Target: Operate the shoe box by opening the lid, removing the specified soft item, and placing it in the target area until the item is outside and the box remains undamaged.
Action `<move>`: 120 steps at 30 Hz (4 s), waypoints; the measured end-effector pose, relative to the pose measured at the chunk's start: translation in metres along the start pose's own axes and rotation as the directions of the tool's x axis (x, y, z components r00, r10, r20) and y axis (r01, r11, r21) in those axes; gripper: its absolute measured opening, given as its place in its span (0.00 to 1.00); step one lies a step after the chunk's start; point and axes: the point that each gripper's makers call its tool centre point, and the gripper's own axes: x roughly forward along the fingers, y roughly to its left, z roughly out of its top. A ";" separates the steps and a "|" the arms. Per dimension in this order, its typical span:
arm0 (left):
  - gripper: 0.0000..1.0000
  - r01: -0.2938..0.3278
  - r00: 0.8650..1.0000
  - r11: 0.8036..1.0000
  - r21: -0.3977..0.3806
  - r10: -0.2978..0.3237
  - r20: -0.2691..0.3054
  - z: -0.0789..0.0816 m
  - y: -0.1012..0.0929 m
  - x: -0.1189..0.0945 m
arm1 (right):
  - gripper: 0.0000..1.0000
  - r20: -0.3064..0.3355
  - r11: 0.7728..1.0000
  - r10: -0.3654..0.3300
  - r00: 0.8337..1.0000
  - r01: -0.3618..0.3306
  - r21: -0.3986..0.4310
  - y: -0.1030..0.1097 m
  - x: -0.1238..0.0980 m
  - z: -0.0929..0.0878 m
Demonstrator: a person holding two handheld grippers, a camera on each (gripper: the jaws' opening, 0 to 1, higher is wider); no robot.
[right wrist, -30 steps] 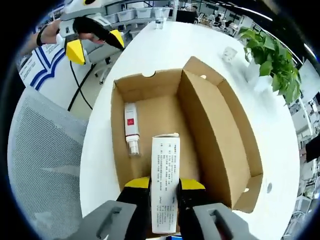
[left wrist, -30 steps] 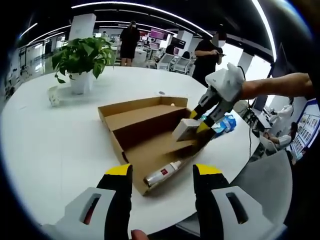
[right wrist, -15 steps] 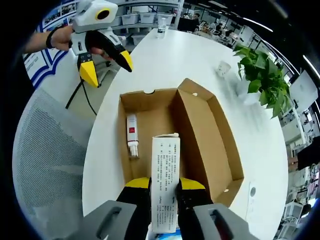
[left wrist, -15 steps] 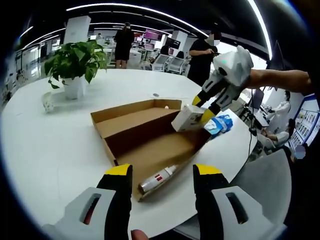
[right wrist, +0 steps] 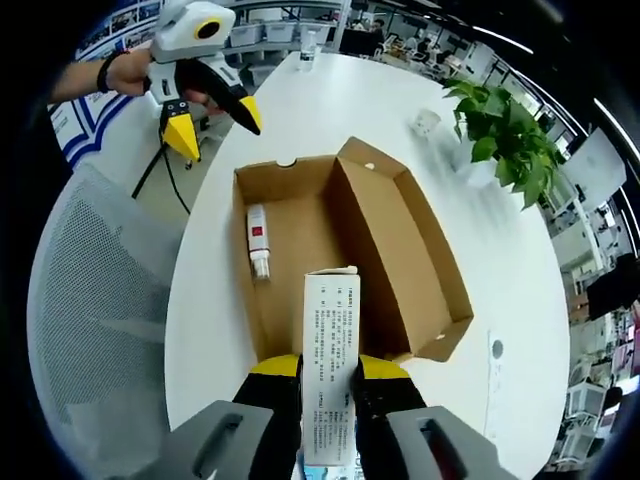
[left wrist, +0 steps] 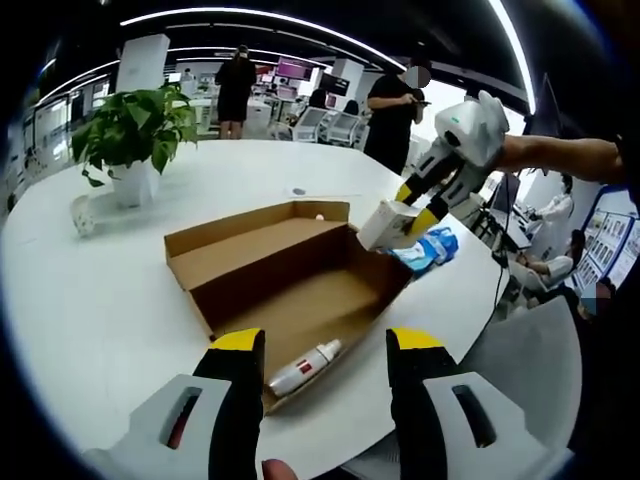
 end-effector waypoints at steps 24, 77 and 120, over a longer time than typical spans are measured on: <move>0.50 0.075 0.995 0.996 0.055 -0.071 -0.065 0.002 -0.035 0.042 | 0.15 -0.127 0.967 -0.020 0.992 0.052 0.249 0.054 -0.032 -0.178; 0.51 0.022 0.992 1.000 0.017 -0.020 -0.122 -0.008 -0.075 0.079 | 0.16 -0.177 0.958 -0.062 0.982 0.108 0.264 -0.021 -0.092 -0.298; 0.51 -0.097 0.986 0.994 -0.042 0.091 -0.137 -0.014 -0.053 0.050 | 0.16 -0.225 0.976 -0.094 0.970 0.134 0.170 -0.104 -0.024 -0.338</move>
